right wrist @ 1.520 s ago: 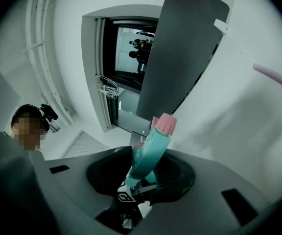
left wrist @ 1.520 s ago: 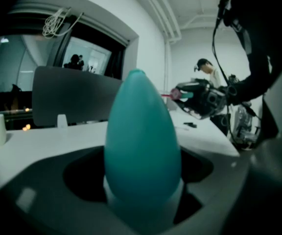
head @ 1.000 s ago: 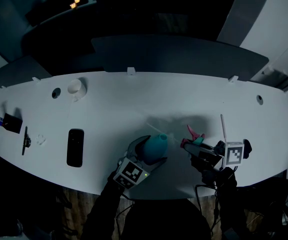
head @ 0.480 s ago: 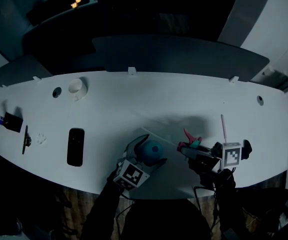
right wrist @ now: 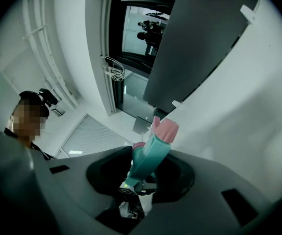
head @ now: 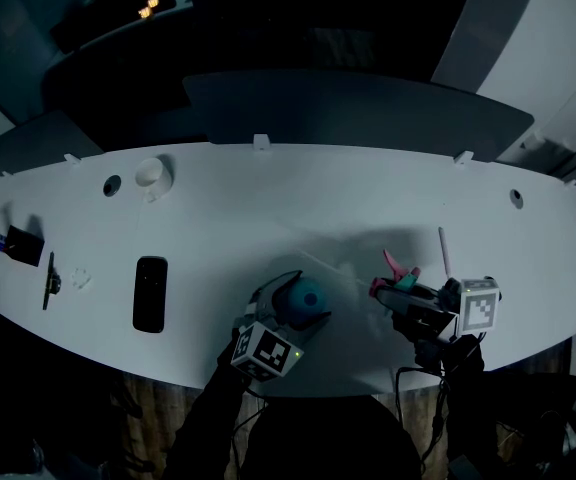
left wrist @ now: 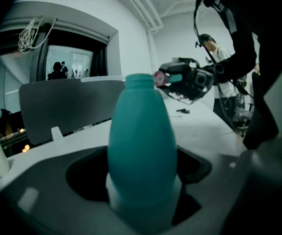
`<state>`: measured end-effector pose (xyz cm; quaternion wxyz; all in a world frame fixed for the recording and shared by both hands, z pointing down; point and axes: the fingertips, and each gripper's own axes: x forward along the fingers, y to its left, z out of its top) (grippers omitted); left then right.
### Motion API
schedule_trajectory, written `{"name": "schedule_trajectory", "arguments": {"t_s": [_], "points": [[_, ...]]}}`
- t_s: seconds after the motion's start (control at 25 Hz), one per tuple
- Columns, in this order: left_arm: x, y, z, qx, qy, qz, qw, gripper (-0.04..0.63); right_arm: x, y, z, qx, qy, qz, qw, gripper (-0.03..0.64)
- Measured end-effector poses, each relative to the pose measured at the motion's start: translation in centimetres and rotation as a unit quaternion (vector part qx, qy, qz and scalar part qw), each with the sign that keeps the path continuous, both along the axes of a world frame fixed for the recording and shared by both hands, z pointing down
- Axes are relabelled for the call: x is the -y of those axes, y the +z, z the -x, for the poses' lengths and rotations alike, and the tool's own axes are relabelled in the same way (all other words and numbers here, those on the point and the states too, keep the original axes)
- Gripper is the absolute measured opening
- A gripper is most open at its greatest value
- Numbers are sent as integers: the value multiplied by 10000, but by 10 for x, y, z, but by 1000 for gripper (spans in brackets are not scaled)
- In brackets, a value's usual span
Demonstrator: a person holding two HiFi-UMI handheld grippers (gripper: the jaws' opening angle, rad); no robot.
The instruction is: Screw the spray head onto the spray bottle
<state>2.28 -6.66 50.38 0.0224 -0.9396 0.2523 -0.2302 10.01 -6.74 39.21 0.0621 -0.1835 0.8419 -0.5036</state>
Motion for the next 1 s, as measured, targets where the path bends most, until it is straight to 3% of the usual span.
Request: {"name": "schedule_trajectory", "arguments": {"t_s": [0.32,0.6,1.0], "points": [[3,4,-1,-175,-45,263,9995,407,-3,-3,-6,-37,104,-53,9999,132],[4,3,2,-175,-176,235,9994,408,-5,-2,-2,-60,75,-43,9999,132],[2,6,-1,-99,-11,321,9994,411,-6,-3,-3,-102,87,-47,9999,132]]}}
